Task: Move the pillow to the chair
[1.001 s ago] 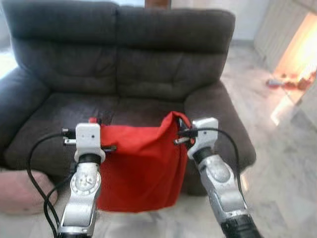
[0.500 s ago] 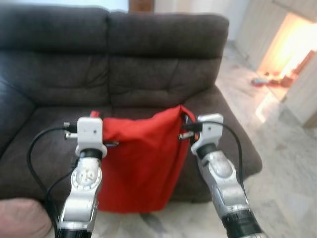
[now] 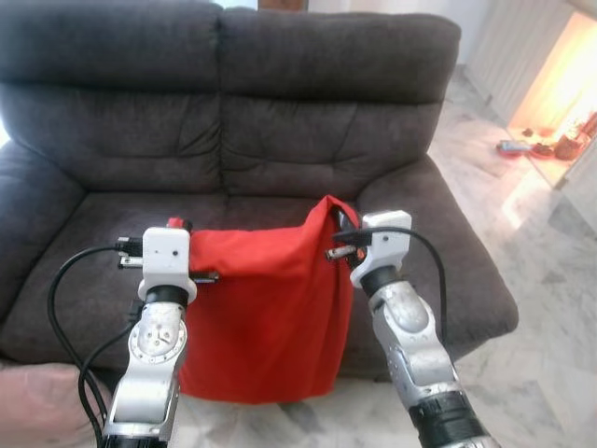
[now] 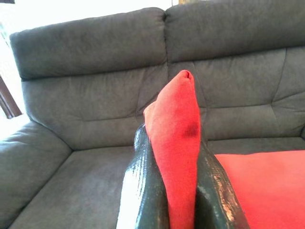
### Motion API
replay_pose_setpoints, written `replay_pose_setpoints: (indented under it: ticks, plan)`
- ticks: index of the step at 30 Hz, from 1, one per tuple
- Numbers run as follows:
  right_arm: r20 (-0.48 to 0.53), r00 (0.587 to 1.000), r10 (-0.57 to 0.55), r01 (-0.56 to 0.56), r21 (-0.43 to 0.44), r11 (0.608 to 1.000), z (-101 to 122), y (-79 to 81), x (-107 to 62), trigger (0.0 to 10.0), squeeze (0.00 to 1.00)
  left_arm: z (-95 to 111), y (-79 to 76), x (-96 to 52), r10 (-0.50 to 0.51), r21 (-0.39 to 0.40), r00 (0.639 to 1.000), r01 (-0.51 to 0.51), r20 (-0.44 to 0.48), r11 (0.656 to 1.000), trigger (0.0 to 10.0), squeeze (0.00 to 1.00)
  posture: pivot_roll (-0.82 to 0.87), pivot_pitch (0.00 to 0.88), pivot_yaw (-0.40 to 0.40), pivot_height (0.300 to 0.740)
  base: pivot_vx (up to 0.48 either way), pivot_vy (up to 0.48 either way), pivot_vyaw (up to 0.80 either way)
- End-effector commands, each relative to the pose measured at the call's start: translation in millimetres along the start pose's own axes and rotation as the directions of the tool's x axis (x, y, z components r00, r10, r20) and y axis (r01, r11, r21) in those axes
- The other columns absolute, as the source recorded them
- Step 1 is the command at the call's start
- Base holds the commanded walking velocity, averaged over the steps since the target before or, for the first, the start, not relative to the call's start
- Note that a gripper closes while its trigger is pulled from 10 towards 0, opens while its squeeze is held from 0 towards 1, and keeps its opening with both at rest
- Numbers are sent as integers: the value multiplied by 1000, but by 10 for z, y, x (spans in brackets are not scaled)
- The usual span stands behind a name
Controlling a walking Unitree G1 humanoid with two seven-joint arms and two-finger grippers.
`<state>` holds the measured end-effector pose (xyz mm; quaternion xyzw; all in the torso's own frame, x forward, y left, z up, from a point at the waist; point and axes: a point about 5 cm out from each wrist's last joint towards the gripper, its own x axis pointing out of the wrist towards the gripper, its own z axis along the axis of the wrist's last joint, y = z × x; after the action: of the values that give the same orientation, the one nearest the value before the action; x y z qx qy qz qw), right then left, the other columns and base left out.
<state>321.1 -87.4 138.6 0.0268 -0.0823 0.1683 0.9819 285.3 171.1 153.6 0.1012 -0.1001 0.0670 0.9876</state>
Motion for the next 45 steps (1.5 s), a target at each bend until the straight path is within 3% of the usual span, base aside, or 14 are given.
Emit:
replay_pose_setpoints:
  ticks: [1,37,45]
  plan:
    - [94,995,17,-15,-14,1000,190,35,65,10000,0,166,-29,35,-14,13,996,13,82,1000,10000,0,90,0,-48,740,0,-274,0]
    - [91,995,37,-35,-23,999,184,53,68,10000,0,173,-39,45,-11,14,996,10,93,1000,10000,0,87,0,-55,740,0,-279,0]
    - [95,995,34,-33,-20,999,191,58,77,10000,0,204,-41,43,-25,8,994,24,107,1000,10000,0,89,0,-57,740,0,0,0]
